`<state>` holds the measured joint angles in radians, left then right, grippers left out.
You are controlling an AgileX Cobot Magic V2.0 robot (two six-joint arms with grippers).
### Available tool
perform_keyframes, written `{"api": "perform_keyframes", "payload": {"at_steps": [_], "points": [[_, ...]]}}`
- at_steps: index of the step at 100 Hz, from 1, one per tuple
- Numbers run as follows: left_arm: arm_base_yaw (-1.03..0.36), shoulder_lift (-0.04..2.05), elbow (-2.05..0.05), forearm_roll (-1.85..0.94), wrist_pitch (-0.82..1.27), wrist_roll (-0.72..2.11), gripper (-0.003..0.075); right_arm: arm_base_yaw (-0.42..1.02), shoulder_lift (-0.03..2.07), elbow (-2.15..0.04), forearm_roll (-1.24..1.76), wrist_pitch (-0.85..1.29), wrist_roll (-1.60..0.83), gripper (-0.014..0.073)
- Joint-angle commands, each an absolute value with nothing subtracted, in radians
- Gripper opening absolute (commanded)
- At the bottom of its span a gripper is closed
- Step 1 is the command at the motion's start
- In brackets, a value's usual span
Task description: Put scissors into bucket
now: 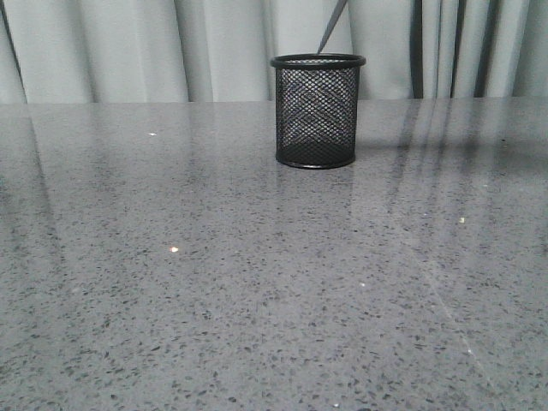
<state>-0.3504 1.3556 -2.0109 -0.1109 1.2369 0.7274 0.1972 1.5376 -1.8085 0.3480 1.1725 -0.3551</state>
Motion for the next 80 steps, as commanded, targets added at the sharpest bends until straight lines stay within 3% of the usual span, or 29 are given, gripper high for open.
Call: {"api": "perform_keyframes", "payload": {"at_steps": [1,80], "points": [[-0.346,1.330,-2.037,-0.126,1.174,0.716,0.0490,0.196,1.525,-1.850,0.345,1.130,-0.353,-0.0043],[-0.346,1.330,-2.037,-0.126,1.174,0.716,0.0490,0.294,1.695,-1.881,0.232,1.107,-0.353,-0.0043]]}}
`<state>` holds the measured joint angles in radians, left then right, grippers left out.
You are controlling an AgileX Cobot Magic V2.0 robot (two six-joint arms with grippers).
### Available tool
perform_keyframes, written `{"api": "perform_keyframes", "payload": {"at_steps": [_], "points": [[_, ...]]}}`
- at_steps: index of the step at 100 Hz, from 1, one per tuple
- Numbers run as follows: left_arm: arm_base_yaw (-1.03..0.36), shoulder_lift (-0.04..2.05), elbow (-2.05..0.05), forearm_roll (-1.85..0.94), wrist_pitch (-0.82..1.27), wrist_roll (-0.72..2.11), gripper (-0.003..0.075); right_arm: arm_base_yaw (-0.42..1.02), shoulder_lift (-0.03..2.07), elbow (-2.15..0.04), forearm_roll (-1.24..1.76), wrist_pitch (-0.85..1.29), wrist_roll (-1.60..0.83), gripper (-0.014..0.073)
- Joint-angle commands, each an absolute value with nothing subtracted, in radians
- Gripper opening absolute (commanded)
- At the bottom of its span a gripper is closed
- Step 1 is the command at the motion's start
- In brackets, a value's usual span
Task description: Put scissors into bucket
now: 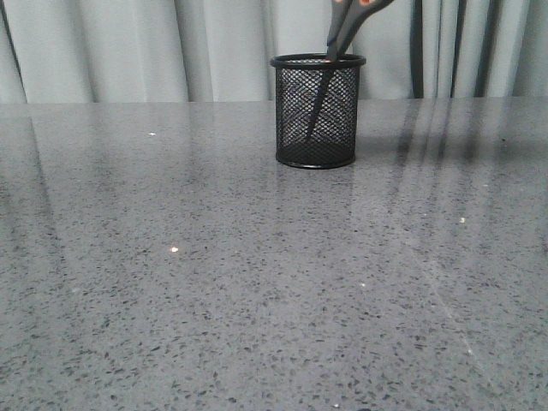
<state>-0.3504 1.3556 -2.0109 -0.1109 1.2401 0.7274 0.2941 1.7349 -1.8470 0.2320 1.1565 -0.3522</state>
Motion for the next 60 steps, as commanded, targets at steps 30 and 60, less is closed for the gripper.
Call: {"api": "perform_keyframes", "payload": {"at_steps": [30,60], "points": [[-0.346,1.330,-2.037,-0.126,1.174,0.716,0.0490,0.294,1.699,-1.881,0.232,1.107,-0.353,0.0090],[-0.346,1.330,-2.037,-0.126,1.174,0.716,0.0490,0.288,1.683,-1.909,0.205,1.124,-0.353,0.0301]]}}
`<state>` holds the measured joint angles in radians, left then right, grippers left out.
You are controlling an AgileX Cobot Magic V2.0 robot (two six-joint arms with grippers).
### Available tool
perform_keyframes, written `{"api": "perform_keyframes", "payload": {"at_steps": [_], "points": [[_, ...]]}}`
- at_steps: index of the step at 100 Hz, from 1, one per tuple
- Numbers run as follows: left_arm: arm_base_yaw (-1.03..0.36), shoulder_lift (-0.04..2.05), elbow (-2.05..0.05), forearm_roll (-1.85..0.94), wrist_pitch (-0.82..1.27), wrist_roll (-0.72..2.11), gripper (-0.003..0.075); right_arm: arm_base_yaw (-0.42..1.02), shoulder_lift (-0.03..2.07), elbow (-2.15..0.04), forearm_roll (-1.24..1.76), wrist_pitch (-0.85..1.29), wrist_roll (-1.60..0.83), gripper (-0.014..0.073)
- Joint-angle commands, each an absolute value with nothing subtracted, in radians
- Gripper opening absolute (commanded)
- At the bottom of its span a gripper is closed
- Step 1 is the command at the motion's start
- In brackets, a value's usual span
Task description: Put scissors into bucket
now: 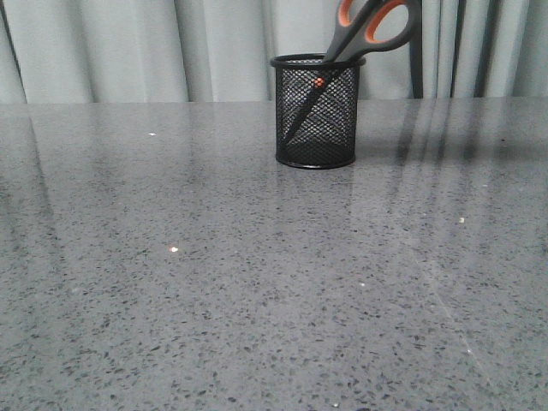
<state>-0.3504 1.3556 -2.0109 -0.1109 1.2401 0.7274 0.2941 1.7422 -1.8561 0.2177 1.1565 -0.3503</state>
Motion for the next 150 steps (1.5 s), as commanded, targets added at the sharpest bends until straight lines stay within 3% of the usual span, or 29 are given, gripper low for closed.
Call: {"api": "perform_keyframes", "payload": {"at_steps": [1,26,35,43,52,58,62,63,64,66,84,97,124,150], "points": [[-0.346,1.330,-2.037,-0.126,1.174,0.716,0.0490,0.286,1.681,-1.912,0.203,1.126,-0.353,0.0301],[-0.346,1.330,-2.037,-0.126,1.176,0.716,0.0490,0.240,1.604,-1.980,0.203,1.161,-0.304,0.0281],[-0.346,1.330,-2.037,-0.126,1.187,0.716,0.0487,0.229,1.559,-1.980,0.205,1.156,-0.291,0.0204],[-0.346,1.330,-2.037,-0.127,1.208,0.686,0.0440,0.229,1.516,-1.978,0.206,1.147,-0.290,0.0079],[-0.346,1.330,-2.037,-0.121,1.234,0.638,0.0323,0.229,1.463,-1.954,0.209,1.114,-0.290,-0.0071],[-0.342,1.330,-2.037,-0.119,1.251,0.616,0.0206,0.229,1.421,-1.918,0.211,1.073,-0.285,-0.0055],[-0.339,1.330,-2.037,-0.119,1.265,0.592,0.0072,0.229,1.387,-1.878,0.213,1.035,-0.285,-0.0046],[-0.338,1.330,-2.037,-0.119,1.267,0.586,0.0072,0.229,1.381,-1.871,0.213,1.029,-0.285,-0.0046],[-0.336,1.330,-2.037,-0.121,1.272,0.586,0.0009,0.229,1.368,-1.846,0.213,1.014,-0.285,-0.0046],[-0.335,1.330,-2.037,-0.123,1.274,0.584,-0.0021,0.229,1.349,-1.828,0.213,0.999,-0.285,-0.0046],[-0.308,1.296,-1.964,-0.145,1.230,0.509,-0.0020,0.229,1.139,-1.516,0.217,0.714,-0.285,-0.0046],[-0.308,1.193,-1.775,-0.210,1.038,0.507,-0.0020,0.229,0.972,-1.272,0.258,0.510,-0.285,-0.0046],[-0.308,0.846,-1.113,-0.241,0.416,0.507,-0.0020,0.229,0.694,-0.872,0.306,0.255,-0.285,-0.0046],[-0.308,0.494,-0.558,-0.322,0.039,0.507,-0.0020,0.229,0.442,-0.547,0.306,0.112,-0.285,-0.0046]]}}
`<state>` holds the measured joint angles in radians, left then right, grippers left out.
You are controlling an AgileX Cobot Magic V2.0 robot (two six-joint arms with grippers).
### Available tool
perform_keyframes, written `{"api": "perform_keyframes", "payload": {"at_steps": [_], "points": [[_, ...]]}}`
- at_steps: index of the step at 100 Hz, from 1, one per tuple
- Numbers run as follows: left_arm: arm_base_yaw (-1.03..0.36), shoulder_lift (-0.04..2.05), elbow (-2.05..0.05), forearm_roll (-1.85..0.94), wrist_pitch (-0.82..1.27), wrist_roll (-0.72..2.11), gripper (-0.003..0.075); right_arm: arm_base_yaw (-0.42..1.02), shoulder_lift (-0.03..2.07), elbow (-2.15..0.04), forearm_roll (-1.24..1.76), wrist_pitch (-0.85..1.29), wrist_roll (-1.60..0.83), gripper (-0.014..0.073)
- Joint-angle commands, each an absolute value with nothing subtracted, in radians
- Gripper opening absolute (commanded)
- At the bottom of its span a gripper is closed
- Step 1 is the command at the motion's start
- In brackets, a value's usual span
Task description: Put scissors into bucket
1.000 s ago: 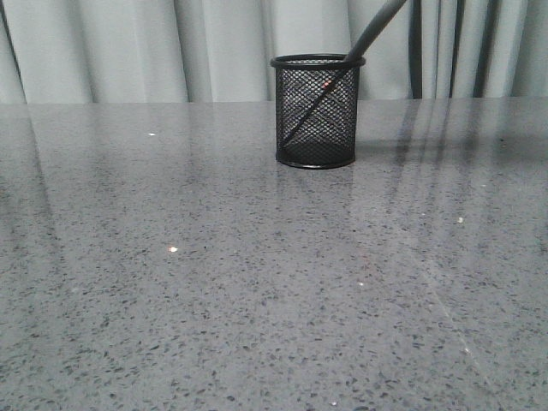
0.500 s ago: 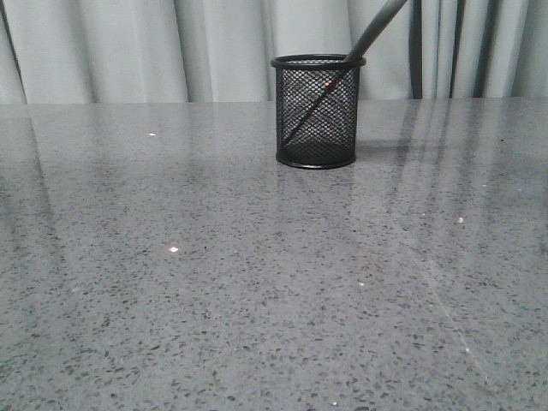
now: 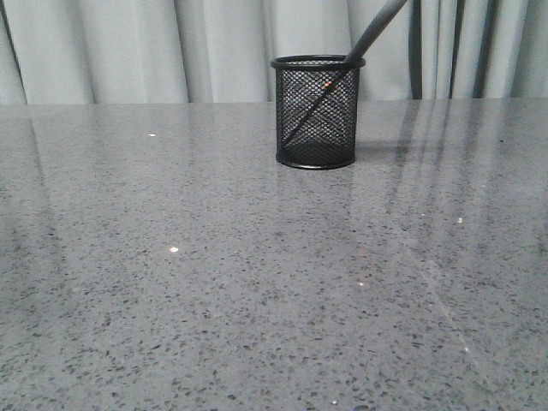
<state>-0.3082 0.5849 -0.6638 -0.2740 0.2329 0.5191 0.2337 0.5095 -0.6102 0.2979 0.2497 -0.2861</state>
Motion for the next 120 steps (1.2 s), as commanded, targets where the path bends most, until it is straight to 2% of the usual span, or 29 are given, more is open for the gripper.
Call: {"api": "perform_keyframes", "payload": {"at_steps": [1,19,36,120], "points": [[-0.308,0.486,-0.535,-0.325,0.033,0.507,-0.0020,0.229,0.430,-0.530,0.306,0.108,-0.285,-0.0046],[-0.308,0.297,-0.329,-0.334,-0.014,0.507,-0.0020,0.229,0.312,-0.362,0.306,0.023,-0.285,-0.0046],[-0.308,0.210,-0.231,-0.336,-0.071,0.507,-0.0020,0.229,0.284,-0.316,0.306,0.000,-0.285,-0.0046],[-0.305,0.208,-0.222,-0.289,-0.091,0.507,-0.0020,0.229,0.284,-0.316,0.307,0.000,-0.285,-0.0046]]}}
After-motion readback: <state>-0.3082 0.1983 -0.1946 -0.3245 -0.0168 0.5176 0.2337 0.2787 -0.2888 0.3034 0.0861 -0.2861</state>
